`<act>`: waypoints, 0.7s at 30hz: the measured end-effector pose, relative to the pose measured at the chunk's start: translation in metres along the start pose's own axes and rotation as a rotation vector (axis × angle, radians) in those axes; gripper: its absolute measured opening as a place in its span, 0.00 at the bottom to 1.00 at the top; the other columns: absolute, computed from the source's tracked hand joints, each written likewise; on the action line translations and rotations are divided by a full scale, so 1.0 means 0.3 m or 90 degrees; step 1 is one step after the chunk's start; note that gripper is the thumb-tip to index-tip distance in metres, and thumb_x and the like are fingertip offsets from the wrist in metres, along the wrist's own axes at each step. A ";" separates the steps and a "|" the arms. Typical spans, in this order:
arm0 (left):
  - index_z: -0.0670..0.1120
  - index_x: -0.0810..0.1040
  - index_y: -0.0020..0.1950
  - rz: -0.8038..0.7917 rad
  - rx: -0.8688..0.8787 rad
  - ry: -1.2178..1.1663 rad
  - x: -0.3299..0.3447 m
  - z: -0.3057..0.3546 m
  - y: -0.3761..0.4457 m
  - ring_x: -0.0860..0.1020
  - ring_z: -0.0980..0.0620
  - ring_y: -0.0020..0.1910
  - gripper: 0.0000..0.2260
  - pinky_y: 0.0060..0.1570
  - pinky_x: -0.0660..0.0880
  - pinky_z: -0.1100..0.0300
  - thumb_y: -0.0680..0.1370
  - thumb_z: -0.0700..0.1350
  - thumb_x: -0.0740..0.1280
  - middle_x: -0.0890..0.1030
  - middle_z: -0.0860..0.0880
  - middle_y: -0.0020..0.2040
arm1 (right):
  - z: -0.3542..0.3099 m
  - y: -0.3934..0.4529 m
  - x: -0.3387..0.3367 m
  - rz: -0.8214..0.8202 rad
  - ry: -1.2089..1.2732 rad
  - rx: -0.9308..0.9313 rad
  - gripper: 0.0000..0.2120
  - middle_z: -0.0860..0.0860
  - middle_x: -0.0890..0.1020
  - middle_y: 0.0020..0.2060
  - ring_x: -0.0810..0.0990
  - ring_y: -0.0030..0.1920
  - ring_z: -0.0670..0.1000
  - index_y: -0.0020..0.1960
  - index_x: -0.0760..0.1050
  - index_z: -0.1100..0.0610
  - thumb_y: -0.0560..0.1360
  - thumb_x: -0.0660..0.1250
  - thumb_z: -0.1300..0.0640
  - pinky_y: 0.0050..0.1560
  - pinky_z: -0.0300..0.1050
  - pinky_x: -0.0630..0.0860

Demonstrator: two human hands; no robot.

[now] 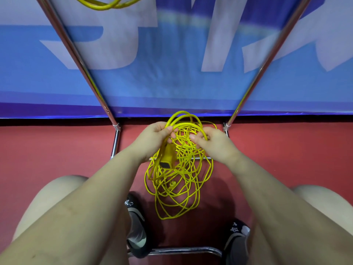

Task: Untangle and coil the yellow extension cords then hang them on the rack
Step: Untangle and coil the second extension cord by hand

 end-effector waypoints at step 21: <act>0.47 0.79 0.49 -0.074 -0.021 -0.085 0.013 -0.007 -0.012 0.77 0.47 0.42 0.09 0.40 0.69 0.56 0.81 0.41 0.59 0.84 0.52 0.38 | -0.089 -0.015 -0.090 0.073 0.143 -0.122 0.10 0.44 0.77 0.33 0.73 0.36 0.44 0.37 0.76 0.48 0.72 0.71 0.60 0.43 0.40 0.71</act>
Point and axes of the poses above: each hand's wrist, its own y-axis towards the middle knuckle, its own x-axis out of the palm, z = x × y, the point moved 6 cm from there along y, towards the middle knuckle
